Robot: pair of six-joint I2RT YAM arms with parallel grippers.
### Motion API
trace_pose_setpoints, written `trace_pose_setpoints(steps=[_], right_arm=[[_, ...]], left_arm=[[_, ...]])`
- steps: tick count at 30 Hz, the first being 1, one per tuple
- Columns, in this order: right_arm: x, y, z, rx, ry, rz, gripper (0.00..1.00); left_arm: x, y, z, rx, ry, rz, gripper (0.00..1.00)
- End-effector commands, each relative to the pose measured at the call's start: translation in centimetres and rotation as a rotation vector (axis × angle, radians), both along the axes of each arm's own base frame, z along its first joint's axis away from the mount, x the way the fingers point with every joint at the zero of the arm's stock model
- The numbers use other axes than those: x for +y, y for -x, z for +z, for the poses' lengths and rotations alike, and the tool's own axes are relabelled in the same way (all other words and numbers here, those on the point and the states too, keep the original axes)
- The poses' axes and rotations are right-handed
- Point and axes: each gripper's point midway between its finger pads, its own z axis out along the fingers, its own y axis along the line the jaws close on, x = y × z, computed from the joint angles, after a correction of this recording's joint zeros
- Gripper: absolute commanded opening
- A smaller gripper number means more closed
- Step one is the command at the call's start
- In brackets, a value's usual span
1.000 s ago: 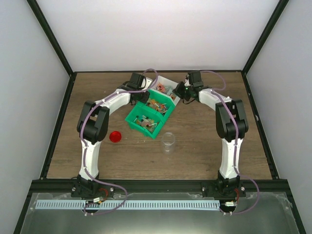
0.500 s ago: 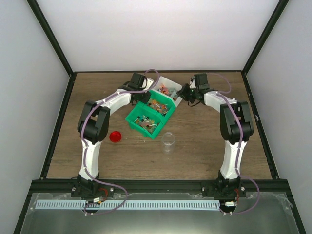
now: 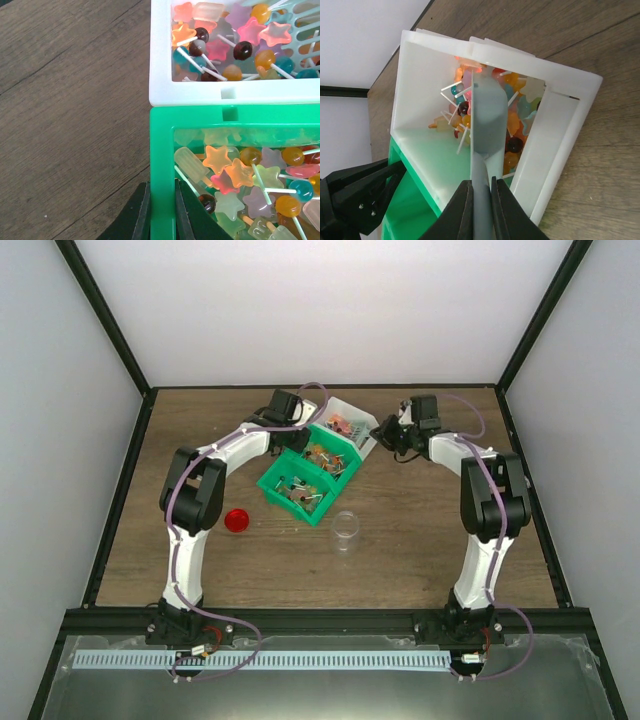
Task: Pack the candies
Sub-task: Scoop the fake candies from the storage box.
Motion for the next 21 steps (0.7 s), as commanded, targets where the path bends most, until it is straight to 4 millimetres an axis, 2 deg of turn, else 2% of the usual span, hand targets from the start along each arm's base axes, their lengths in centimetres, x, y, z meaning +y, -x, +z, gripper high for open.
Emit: trace_pose_setpoints(steps=[1, 8, 21], right_arm=[[0.8, 1.9, 1.7, -0.016, -0.088, 0.090, 0.01], [0.5, 2.7, 2.1, -0.048, -0.205, 0.150, 0.01], [-0.3, 3.1, 4.2, -0.069, -0.197, 0.125, 0.01]], left_arm=[[0.1, 2.0, -5.1, 0.112, -0.067, -0.016, 0.04], [0.2, 2.0, -5.2, 0.111, -0.069, -0.012, 0.04], [0.3, 1.9, -5.2, 0.109, -0.077, -0.007, 0.04]])
